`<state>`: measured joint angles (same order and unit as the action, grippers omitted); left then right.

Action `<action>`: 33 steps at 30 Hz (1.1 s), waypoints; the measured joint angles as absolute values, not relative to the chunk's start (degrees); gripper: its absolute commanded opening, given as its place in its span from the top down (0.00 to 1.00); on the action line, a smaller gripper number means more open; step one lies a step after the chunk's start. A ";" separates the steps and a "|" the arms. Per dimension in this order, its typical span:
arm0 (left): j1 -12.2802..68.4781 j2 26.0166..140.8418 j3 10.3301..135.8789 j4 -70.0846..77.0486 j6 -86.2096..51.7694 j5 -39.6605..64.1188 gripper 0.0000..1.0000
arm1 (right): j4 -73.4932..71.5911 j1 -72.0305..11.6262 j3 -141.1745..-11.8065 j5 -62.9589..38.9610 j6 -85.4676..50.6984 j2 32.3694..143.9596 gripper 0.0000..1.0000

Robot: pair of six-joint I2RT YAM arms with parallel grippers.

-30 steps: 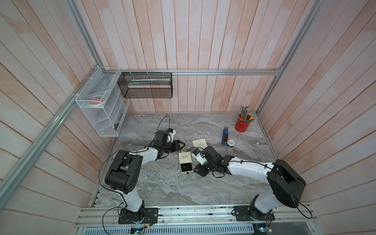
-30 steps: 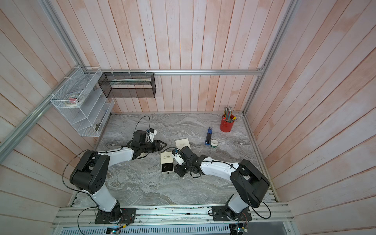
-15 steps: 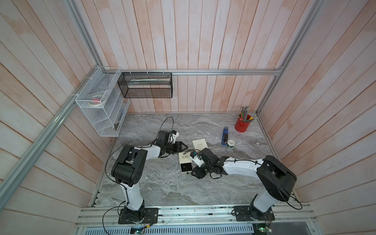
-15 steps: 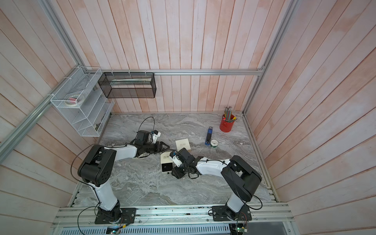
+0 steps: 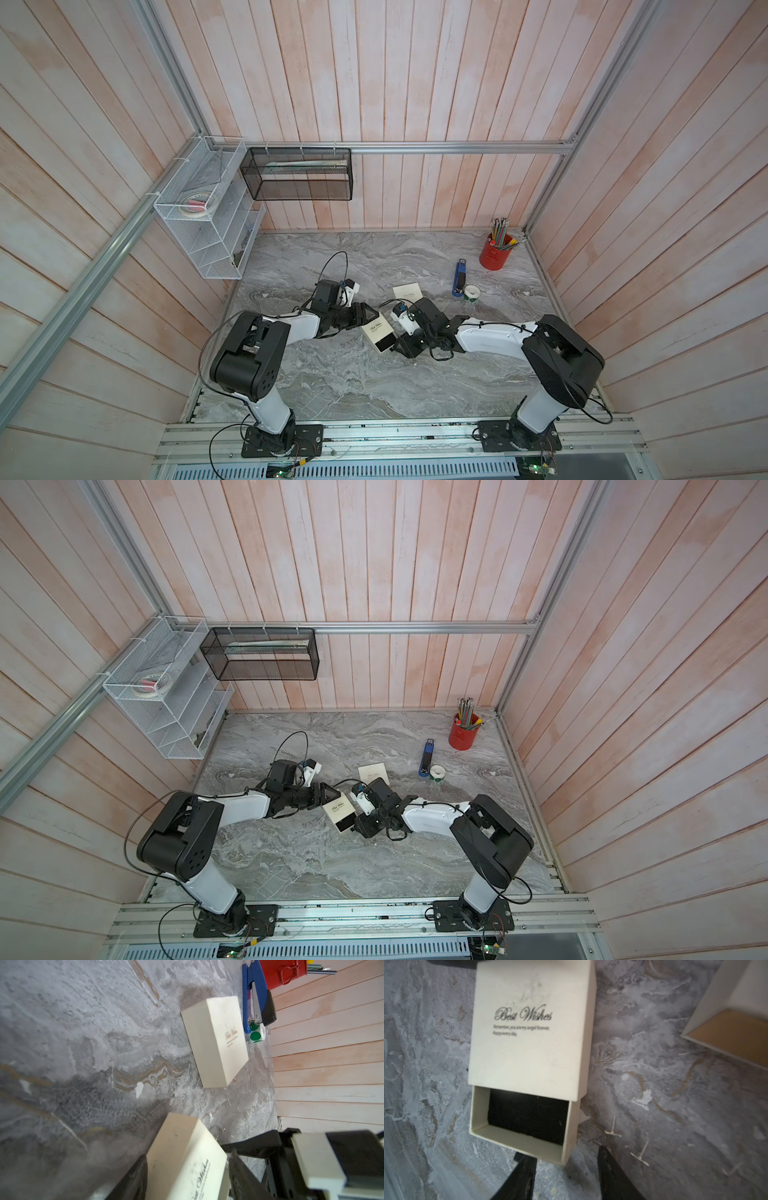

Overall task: Place the earrings into the drawer-style jewelry box
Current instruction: Adjust the jewelry box at the center of the board.

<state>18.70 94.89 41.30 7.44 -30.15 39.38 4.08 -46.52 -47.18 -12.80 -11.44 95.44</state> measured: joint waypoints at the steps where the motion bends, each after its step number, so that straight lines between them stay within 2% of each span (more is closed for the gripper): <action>1: 18.70 93.71 40.62 7.22 -30.24 39.00 0.37 | 4.08 -46.28 -47.07 -12.69 -11.57 95.26 0.51; 7: 18.79 87.74 38.02 4.80 -30.65 35.77 0.36 | 4.10 -45.04 -45.47 -12.05 -12.29 92.25 0.51; 13: 21.47 86.83 39.94 -0.69 -27.79 30.00 0.26 | 4.25 -44.84 -46.44 -11.38 -15.88 90.94 0.46; 25: 21.80 88.95 43.72 -4.16 -24.03 26.59 0.28 | 6.35 -44.86 -54.41 -10.33 -19.57 96.66 0.51; 33: 21.80 88.95 43.72 -4.12 -24.01 26.17 0.28 | 8.82 -44.86 -54.92 -10.31 -18.92 97.71 0.54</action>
